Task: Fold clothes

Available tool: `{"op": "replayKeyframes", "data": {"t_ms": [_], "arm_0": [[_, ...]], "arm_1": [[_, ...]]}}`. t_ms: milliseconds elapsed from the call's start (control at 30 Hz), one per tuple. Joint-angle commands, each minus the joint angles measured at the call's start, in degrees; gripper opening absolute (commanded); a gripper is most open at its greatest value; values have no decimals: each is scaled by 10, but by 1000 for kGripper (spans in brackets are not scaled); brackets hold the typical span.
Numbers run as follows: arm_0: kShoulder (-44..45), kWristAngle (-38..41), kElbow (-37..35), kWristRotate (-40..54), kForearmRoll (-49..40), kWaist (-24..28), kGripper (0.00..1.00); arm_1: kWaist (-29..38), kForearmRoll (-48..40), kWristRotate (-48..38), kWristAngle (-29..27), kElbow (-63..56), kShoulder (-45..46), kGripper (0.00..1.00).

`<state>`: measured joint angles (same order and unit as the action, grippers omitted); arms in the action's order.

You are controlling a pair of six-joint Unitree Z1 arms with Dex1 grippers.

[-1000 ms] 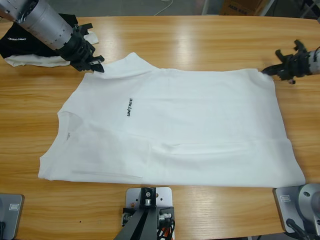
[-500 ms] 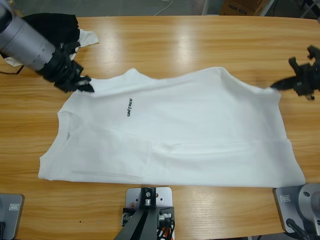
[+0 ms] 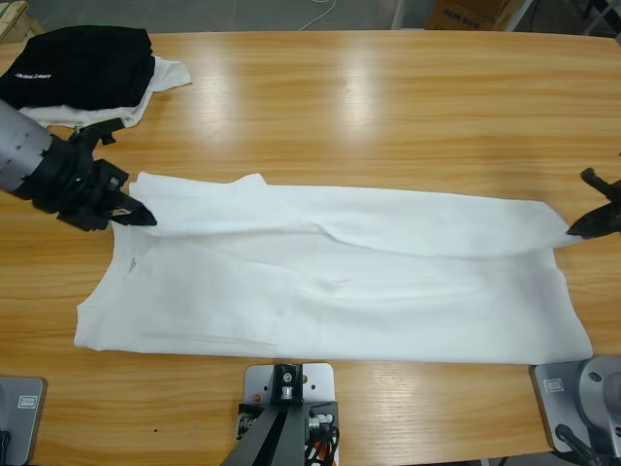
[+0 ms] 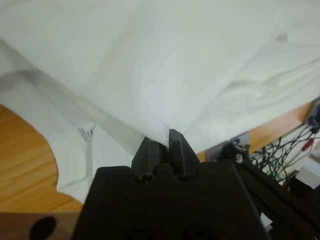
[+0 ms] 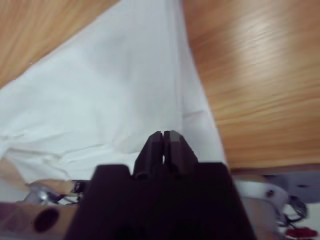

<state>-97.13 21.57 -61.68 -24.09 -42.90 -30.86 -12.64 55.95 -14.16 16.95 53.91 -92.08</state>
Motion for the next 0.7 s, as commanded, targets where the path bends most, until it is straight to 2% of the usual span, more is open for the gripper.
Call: {"op": "replayKeyframes", "data": {"t_ms": [33,367,700], "arm_0": [[42,12,47,-17,5,-18,0],[41,15,49,-36,6,-41,0],[35,15,63,-40,19,-41,0]], "arm_1": [[4,34,3,-32,17,-27,0],[2,40,-2,-32,18,-45,0],[2,74,-41,-72,18,-39,0]]}}
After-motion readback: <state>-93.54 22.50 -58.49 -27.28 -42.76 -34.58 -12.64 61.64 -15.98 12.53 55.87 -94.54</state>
